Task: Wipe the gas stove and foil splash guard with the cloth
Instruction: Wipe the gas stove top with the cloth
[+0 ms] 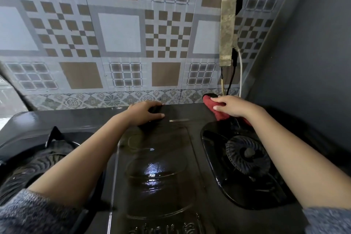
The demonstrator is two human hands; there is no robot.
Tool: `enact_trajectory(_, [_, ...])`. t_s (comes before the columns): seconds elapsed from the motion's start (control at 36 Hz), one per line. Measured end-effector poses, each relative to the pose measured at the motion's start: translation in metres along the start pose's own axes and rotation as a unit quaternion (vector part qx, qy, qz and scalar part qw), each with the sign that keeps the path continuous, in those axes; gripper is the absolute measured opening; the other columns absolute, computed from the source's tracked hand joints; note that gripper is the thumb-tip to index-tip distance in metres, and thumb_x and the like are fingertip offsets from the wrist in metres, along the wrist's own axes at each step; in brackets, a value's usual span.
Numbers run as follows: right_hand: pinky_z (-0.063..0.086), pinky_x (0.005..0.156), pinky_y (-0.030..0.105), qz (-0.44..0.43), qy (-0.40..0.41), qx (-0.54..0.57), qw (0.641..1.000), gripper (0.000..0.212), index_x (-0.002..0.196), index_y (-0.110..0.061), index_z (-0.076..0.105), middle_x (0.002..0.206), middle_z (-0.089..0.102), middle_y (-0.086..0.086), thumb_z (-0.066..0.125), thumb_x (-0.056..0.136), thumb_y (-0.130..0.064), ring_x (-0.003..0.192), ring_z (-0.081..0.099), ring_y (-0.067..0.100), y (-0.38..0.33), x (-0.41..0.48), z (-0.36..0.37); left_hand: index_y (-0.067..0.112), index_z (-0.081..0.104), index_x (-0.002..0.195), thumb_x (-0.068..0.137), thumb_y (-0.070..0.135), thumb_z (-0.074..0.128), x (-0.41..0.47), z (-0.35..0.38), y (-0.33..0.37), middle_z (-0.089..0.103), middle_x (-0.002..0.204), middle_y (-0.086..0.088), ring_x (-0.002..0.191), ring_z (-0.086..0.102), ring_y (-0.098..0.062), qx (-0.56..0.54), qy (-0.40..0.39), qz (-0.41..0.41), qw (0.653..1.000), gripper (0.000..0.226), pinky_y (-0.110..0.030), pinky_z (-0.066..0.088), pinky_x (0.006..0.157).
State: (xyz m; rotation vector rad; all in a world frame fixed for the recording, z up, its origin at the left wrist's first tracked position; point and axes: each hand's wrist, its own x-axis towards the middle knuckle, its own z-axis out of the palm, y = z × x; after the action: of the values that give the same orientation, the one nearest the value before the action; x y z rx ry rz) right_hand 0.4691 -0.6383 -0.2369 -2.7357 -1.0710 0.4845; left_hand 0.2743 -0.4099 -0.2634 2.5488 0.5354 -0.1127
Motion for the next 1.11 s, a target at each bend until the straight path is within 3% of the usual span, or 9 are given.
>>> enact_trajectory(0.19, [0.019, 0.112, 0.036, -0.038, -0.024, 0.006, 0.999, 0.048, 0.139, -0.034, 0.037, 0.152, 0.027, -0.005, 0.051, 0.094, -0.029, 0.139, 0.026, 0.024, -0.03, -0.008, 0.003, 0.031, 0.038, 0.138, 0.085, 0.048, 0.057, -0.018, -0.01, -0.012, 0.045, 0.14, -0.001, 0.122, 0.046, -0.025, -0.019, -0.003, -0.02, 1.0, 0.059, -0.037, 0.038, 0.1])
enact_trajectory(0.39, [0.01, 0.117, 0.043, -0.08, -0.033, 0.051, 0.995, 0.047, 0.137, -0.036, 0.039, 0.154, 0.02, -0.009, 0.053, 0.093, -0.028, 0.143, 0.016, 0.023, -0.062, -0.013, 0.023, 0.024, 0.037, 0.14, 0.088, 0.039, 0.056, -0.034, -0.019, -0.021, 0.041, 0.143, -0.003, 0.125, 0.043, -0.024, -0.006, -0.002, -0.009, 1.0, 0.057, -0.032, 0.034, 0.097])
enact_trajectory(0.56, [0.005, 0.116, 0.037, -0.083, 0.003, 0.056, 0.995, 0.045, 0.138, -0.034, 0.039, 0.155, 0.019, -0.008, 0.05, 0.094, -0.027, 0.143, 0.014, 0.024, -0.089, -0.025, 0.042, 0.023, 0.037, 0.14, 0.088, 0.037, 0.057, -0.048, -0.028, -0.042, 0.04, 0.144, -0.002, 0.126, 0.042, -0.024, -0.003, 0.003, -0.012, 1.0, 0.058, -0.032, 0.032, 0.102])
enact_trajectory(0.81, [0.01, 0.115, 0.036, -0.056, 0.026, 0.062, 0.996, 0.044, 0.14, -0.033, 0.036, 0.156, 0.017, -0.006, 0.044, 0.097, -0.024, 0.143, 0.015, 0.023, -0.123, -0.042, 0.064, 0.02, 0.038, 0.14, 0.088, 0.036, 0.058, -0.071, -0.051, -0.082, 0.037, 0.147, -0.001, 0.126, 0.043, -0.023, 0.043, -0.013, 0.002, 0.999, 0.057, -0.029, 0.031, 0.103])
enact_trajectory(0.97, [0.012, 0.114, 0.029, -0.061, 0.067, 0.064, 0.994, 0.041, 0.137, -0.03, 0.041, 0.154, 0.023, -0.003, 0.044, 0.097, -0.024, 0.141, 0.022, 0.02, -0.159, -0.055, 0.082, 0.022, 0.036, 0.141, 0.089, 0.035, 0.057, -0.078, -0.065, -0.104, 0.033, 0.15, -0.002, 0.132, 0.038, -0.023, 0.076, -0.038, 0.018, 0.996, 0.058, -0.033, 0.029, 0.107])
enact_trajectory(1.11, [0.015, 0.113, 0.031, -0.069, 0.098, 0.067, 0.991, 0.038, 0.134, -0.031, 0.046, 0.152, 0.028, -0.004, 0.044, 0.097, -0.027, 0.14, 0.025, 0.021, -0.19, -0.061, 0.097, 0.023, 0.035, 0.142, 0.089, 0.038, 0.056, -0.077, -0.07, -0.116, 0.035, 0.148, -0.002, 0.131, 0.039, -0.023, 0.098, -0.053, 0.037, 0.993, 0.059, -0.034, 0.03, 0.107])
